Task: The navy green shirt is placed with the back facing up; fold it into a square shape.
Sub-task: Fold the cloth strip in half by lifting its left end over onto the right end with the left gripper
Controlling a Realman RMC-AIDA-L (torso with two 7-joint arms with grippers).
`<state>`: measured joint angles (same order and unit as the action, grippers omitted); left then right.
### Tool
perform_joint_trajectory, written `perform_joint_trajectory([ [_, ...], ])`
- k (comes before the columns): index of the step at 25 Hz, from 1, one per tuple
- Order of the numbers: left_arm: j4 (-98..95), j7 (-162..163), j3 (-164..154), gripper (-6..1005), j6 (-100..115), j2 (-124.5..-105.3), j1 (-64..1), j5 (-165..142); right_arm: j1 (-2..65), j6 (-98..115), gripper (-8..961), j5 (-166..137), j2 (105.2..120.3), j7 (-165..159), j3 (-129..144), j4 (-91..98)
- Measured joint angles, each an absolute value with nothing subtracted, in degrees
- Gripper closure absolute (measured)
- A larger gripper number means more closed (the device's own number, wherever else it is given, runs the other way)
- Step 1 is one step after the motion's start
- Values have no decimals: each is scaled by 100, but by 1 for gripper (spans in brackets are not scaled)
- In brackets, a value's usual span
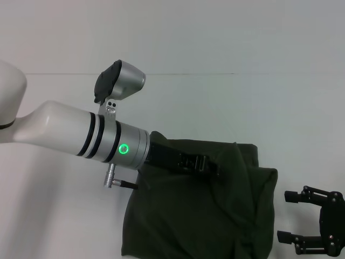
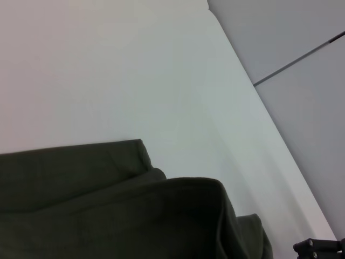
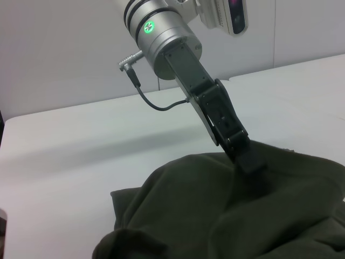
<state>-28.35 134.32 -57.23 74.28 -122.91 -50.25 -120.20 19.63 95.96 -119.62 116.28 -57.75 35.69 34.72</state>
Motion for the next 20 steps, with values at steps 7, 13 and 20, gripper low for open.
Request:
perform_joint_trajectory([
  [7,-2806,13486,-5694,864,7426,-12303,-5026,-12017,1960,9614,32,-11962,11627,-5775,3568,3472],
  [13,-2793,13600,-5532,972,7400,-12371,-5020,-11979,1957,9639,32,-11962,11609,-5781,3559,3448],
  [20,-2625,13609,-5405,970,7398,-12405,-5040,-11331,1873,9683,32,-11947,11610,-5783,3467,3466],
])
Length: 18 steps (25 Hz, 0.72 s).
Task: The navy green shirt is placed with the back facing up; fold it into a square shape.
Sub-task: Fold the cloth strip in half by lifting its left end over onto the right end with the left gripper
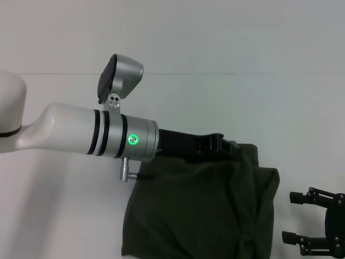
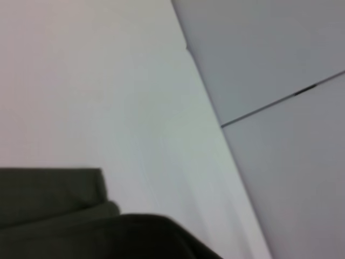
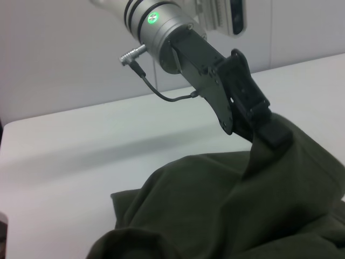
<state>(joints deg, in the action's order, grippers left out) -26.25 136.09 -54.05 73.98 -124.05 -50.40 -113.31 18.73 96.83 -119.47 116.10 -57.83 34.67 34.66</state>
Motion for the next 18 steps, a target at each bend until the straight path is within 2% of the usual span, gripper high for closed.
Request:
perform_joint_trajectory([
  [18,-1619,12916,-5484,971,6970,-12473,-5282,-9965,1739,9730,32,-11962,11584,-5783,3143,3472],
])
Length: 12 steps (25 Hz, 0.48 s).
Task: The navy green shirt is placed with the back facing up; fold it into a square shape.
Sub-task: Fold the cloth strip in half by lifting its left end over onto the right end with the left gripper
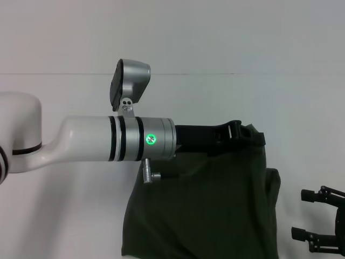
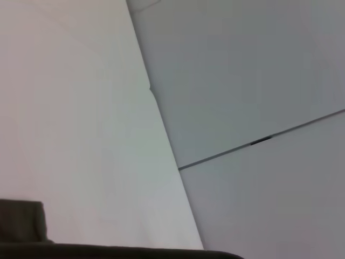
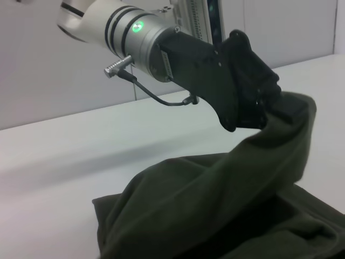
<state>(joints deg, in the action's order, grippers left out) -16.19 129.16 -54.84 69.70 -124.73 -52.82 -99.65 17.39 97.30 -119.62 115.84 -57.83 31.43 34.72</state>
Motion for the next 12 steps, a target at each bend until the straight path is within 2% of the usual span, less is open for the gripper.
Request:
perform_joint_trajectory([
  [10,-1043,12100,-5488,966,6682,-12471,-5440,-9409,1754,9730,32,-11960,11584,-5791,3114,3472],
  [12,-980,11985,-5487,928,6614,-12471,-5413,-9251,1755,9726,32,-11960,11583,-5821,3106,3472],
])
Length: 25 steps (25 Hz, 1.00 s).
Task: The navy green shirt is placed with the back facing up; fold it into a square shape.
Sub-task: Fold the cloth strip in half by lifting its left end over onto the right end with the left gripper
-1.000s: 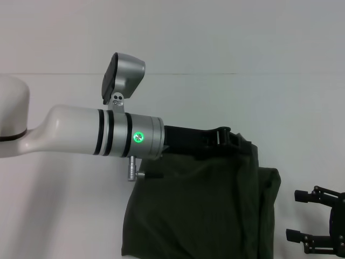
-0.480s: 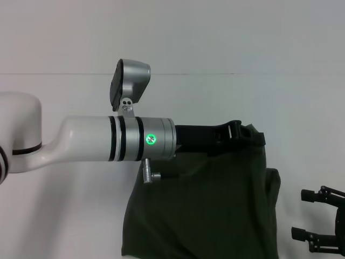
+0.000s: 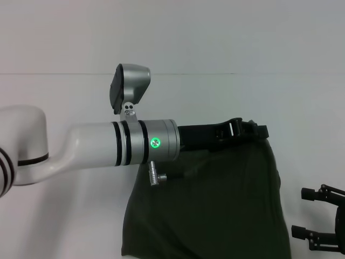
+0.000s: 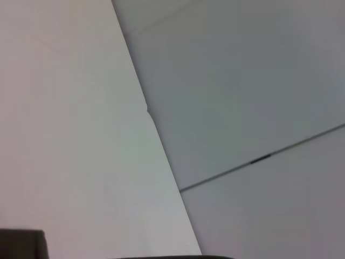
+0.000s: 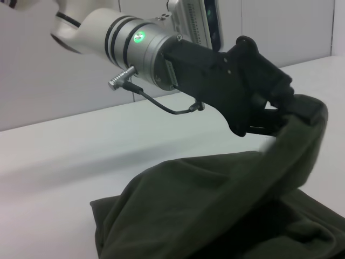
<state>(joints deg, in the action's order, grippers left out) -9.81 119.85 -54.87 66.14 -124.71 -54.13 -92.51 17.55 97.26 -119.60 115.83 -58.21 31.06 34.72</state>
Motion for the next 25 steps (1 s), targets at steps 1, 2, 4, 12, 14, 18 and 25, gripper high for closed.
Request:
perform_joint_trajectory([
  [1,-963,11942,-5489,909,6599,-12471,-5404,-9201,1755,9723,32,-11960,11584,-5840,3103,3472],
  [2,-924,11845,-5490,890,6591,-12471,-5401,-9139,1753,9718,32,-11958,11583,-5853,3101,3474],
  [4,-831,11585,-5487,852,6583,-12471,-5409,-9025,1750,9712,32,-11953,11583,-5859,3086,3478],
  [12,-858,11335,-5449,506,6413,-12471,-5293,-8851,1718,9652,32,-11955,11524,-5887,2898,3482],
  [14,-1024,11377,-5593,406,6489,-12446,-5244,-8871,1716,9654,32,-11956,11480,-5949,2888,3490],
  [18,-1703,11844,-6357,322,6820,-12254,-5060,-9072,1745,9711,32,-11959,11426,-6011,2882,3541],
  [25,-2677,12160,-6431,175,7611,-11752,-4166,-9347,1850,9872,32,-11962,11471,-6072,2882,3718],
])
